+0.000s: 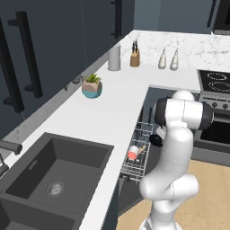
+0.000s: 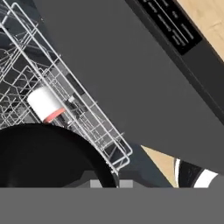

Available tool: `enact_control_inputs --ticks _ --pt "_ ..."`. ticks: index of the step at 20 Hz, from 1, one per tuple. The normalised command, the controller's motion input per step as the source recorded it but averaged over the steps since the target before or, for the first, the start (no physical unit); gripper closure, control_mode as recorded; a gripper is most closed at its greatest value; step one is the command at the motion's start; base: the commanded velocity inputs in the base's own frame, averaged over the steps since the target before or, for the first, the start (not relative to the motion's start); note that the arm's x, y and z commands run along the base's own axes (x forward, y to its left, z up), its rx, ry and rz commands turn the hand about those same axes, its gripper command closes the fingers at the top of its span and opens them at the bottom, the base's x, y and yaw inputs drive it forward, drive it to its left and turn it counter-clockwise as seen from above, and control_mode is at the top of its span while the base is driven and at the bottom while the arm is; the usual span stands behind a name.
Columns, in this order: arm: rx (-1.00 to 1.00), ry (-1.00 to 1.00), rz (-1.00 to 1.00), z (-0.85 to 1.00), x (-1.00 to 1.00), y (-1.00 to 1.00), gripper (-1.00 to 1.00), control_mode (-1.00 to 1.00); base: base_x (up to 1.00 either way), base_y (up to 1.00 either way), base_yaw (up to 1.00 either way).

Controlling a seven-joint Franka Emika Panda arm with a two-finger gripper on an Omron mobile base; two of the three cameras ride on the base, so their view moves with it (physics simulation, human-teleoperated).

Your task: Pick up the cup and bowl from the counter, place them in the dishwasher, and close the dishwasher door.

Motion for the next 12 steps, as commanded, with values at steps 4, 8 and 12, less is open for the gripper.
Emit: enact_control_inputs --ticks 4,8,12 --pt "0.22 0.0 0.0 -0.42 0.13 0.0 1.0 -1.0 0.0 0.0 0.0" --pt "0.16 0.0 0.0 -0.29 0.28 0.2 1.0 -1.0 0.0 0.0 0.0" --pt "0.12 0.0 0.0 -0.11 0.41 0.44 1.0 -1.0 0.0 0.0 0.0"
